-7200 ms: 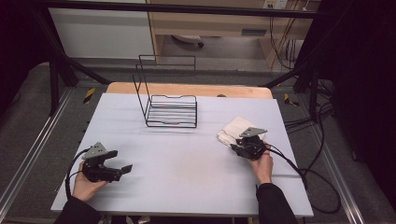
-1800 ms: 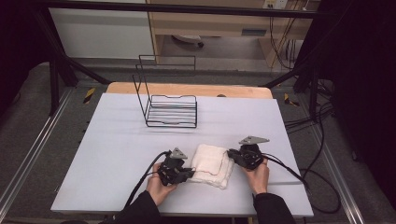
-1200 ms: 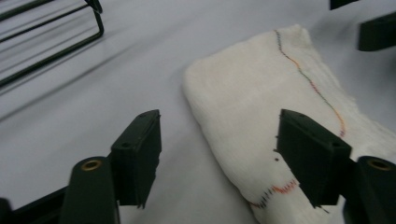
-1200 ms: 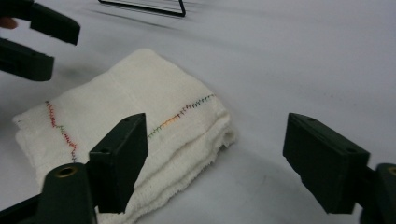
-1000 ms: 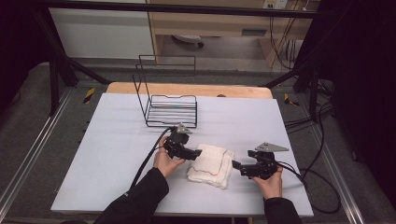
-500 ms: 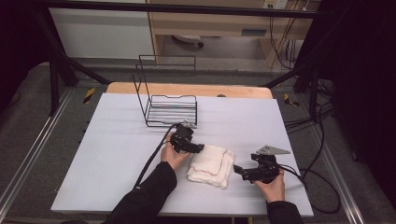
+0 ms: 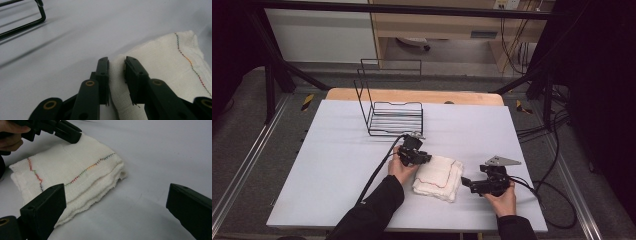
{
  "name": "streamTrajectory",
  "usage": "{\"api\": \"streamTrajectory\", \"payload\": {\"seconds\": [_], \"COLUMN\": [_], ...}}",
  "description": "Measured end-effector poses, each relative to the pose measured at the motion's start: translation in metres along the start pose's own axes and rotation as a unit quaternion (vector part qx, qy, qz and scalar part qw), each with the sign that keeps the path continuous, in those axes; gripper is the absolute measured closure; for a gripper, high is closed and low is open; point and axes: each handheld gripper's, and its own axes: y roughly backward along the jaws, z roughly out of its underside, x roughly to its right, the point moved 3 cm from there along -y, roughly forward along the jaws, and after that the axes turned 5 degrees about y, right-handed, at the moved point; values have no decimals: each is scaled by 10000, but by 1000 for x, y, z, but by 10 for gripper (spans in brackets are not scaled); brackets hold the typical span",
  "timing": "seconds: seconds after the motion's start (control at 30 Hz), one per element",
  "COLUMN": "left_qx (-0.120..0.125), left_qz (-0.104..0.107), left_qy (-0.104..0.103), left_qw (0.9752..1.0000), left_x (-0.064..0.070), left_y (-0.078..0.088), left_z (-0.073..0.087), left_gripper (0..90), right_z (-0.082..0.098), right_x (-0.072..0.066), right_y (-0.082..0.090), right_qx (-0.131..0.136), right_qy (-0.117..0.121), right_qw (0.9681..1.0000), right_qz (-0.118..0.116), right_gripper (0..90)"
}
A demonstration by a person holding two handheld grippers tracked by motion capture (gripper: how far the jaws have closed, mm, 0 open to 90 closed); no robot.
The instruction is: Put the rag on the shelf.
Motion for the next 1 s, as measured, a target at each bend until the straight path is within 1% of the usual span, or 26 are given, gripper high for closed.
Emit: {"api": "streamTrajectory", "payload": {"seconds": [0.2, 0.23, 0.3, 0.37, 0.5, 0.57, 0.6, 0.67, 0.7, 0.73, 0.77, 0.83, 0.9, 1.0], "left_qx": [-7, -17, -10, 11, 68, 88, 87, 90, 102, 104, 106, 112, 121, 145], "left_qz": [-11, -3, 39, 59, 32, 14, 10, 7, 8, 9, 9, 2, 5, 9], "left_qy": [-127, -164, -148, -135, -224, -254, -251, -282, -284, -289, -295, -296, -306, -315], "left_qw": [9999, 9999, 9999, 9999, 9997, 9996, 9996, 9996, 9995, 9995, 9995, 9995, 9995, 9994], "left_x": [2, 1, 0, 0, 1, 2, 2, 2, 2, 2, 2, 2, 2, 2], "left_y": [-1, 0, -1, -1, -1, -1, -1, -1, -1, -1, -1, -1, -1, -1], "left_z": [1, 2, 2, 3, 4, 4, 4, 5, 5, 5, 5, 5, 5, 5], "left_gripper": [757, 759, 763, 766, 773, 776, 777, 778, 779, 779, 779, 779, 779, 779], "right_z": [-3, -4, -6, -8, -15, -18, -19, -19, -20, -20, -21, -22, -22, -23], "right_x": [2, 2, 3, 3, 3, 4, 4, 5, 8, 8, 9, 10, 12, 9], "right_y": [-2, -3, -6, -10, -19, -24, -27, -30, -33, -33, -35, -37, -41, -47], "right_qx": [60, 72, 78, 28, 64, 105, 105, 28, 15, 15, 22, 20, -23, -130], "right_qy": [-97, -142, -108, -108, -86, -129, -110, -124, -113, -113, -130, -189, -179, -46], "right_qw": [9999, 9999, 9999, 9999, 9998, 9998, 9998, 9998, 9997, 9997, 9996, 9995, 9995, 9996], "right_qz": [30, 32, 59, 99, 149, 103, 98, 163, 199, 199, 237, 241, 262, 261], "right_gripper": [32, 32, 37, 51, 132, 196, 223, 279, 333, 333, 356, 409, 443, 503]}}
